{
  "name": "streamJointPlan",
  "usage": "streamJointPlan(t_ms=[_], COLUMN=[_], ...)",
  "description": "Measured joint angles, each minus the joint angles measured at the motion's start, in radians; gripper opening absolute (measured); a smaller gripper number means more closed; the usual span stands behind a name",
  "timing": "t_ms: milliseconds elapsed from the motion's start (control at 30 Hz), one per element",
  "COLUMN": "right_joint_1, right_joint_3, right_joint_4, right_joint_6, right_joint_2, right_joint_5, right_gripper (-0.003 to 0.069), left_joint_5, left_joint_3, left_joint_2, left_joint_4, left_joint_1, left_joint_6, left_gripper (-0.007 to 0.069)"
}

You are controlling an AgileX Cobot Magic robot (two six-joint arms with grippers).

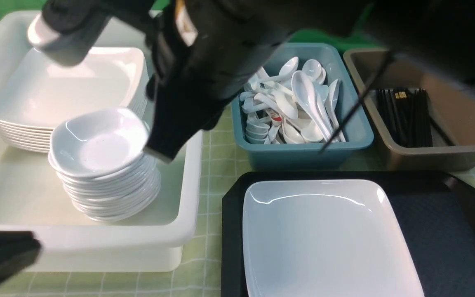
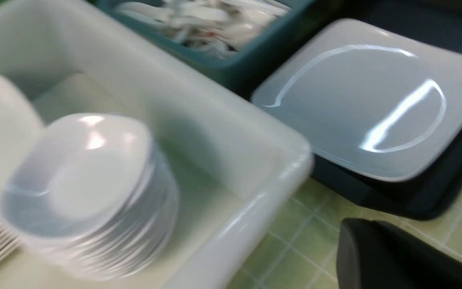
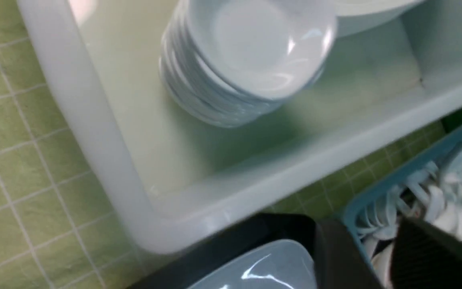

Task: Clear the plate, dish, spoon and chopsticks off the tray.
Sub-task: Use the left arm to grab a plate from the dinner plate

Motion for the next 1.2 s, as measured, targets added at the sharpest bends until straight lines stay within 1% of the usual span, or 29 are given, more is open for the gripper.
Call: streamJointPlan(t_ms=[33,67,133,200,233,300,367,400,467,500,533,567,633,767,800,867,900,933,967,1000,1033,1100,1200], right_joint_1=[-0.001,-0.01,-0.01,-0.01,-0.01,-0.01,-0.01,-0.01,-0.01,-0.01,-0.01,-0.01,-0.01,-0.01,-0.01,-0.01,-0.01,-0.01,-0.01,-0.01,-0.01,-0.01,-0.01], right_joint_3=[0.009,0.105,0.214,0.381,0.396,0.605,0.749,0.765,0.969,1.022,1.032,1.099,1.169,1.207,1.213,1.214,1.215,1.216,1.216,1.217,1.218,1.218,1.218], right_joint_4=[0.0,0.0,-0.001,0.001,0.001,0.0,0.0,0.0,0.001,0.002,0.002,0.004,0.005,0.005,0.005,0.005,0.005,0.005,0.005,0.005,0.005,0.005,0.005], right_joint_6=[0.005,0.046,0.095,0.185,0.204,0.322,0.408,0.426,0.547,0.572,0.578,0.617,0.659,0.676,0.681,0.682,0.682,0.68,0.68,0.677,0.673,0.66,0.652], right_joint_2=[-0.008,-0.096,-0.192,-0.35,-0.365,-0.555,-0.676,-0.689,-0.868,-0.922,-0.932,-1.015,-1.126,-1.22,-1.269,-1.317,-1.321,-1.349,-1.351,-1.364,-1.368,-1.371,-1.371], right_joint_5=[0.0,0.001,0.001,0.001,0.001,0.001,0.0,0.0,-0.002,-0.002,-0.002,-0.002,-0.002,-0.002,-0.002,-0.002,-0.002,-0.004,-0.005,-0.007,-0.007,-0.007,-0.009], right_gripper=[0.0143,0.0089,0.0064,0.006,0.006,0.006,0.006,0.006,0.0061,0.0062,0.0062,0.0062,0.0065,0.0069,0.007,0.007,0.007,0.007,0.007,0.007,0.007,0.007,0.007], left_joint_5=[0.0,-0.009,-0.022,-0.057,-0.066,-0.131,-0.177,-0.181,-0.195,-0.195,-0.195,-0.198,-0.206,-0.24,-0.259,-0.269,-0.271,-0.279,-0.282,-0.291,-0.297,-0.306,-0.323], left_joint_3=[0.0,0.0,0.0,0.0,0.0,0.0,-0.005,-0.006,-0.062,-0.083,-0.093,-0.135,-0.179,-0.212,-0.216,-0.218,-0.218,-0.218,-0.218,-0.218,-0.218,-0.218,-0.219], left_joint_2=[0.0,0.108,0.192,0.301,0.324,0.479,0.593,0.617,0.785,0.824,0.843,0.902,0.974,1.033,1.055,1.077,1.079,1.097,1.101,1.118,1.131,1.158,1.192], left_joint_4=[-0.012,-0.105,-0.159,-0.182,-0.182,-0.189,-0.181,-0.178,-0.108,-0.073,-0.065,-0.008,0.052,0.087,0.1,0.114,0.116,0.143,0.147,0.176,0.199,0.238,0.279], left_joint_1=[-0.002,-0.022,-0.047,-0.08,-0.083,-0.15,-0.212,-0.22,-0.331,-0.363,-0.369,-0.409,-0.445,-0.465,-0.467,-0.467,-0.467,-0.467,-0.467,-0.467,-0.467,-0.467,-0.467], left_joint_6=[0.0,0.12,0.213,0.264,0.27,0.323,0.355,0.359,0.362,0.357,0.354,0.344,0.34,0.345,0.347,0.351,0.353,0.366,0.366,0.37,0.37,0.37,0.37], left_gripper=[0.0011,0.0011,0.0011,0.0011,0.0011,0.0011,0.0011,0.0011,0.0011,0.0013,0.0013,0.0023,0.0062,0.0154,0.0228,0.0314,0.0323,0.0397,0.0403,0.0441,0.0457,0.0469,0.0465])
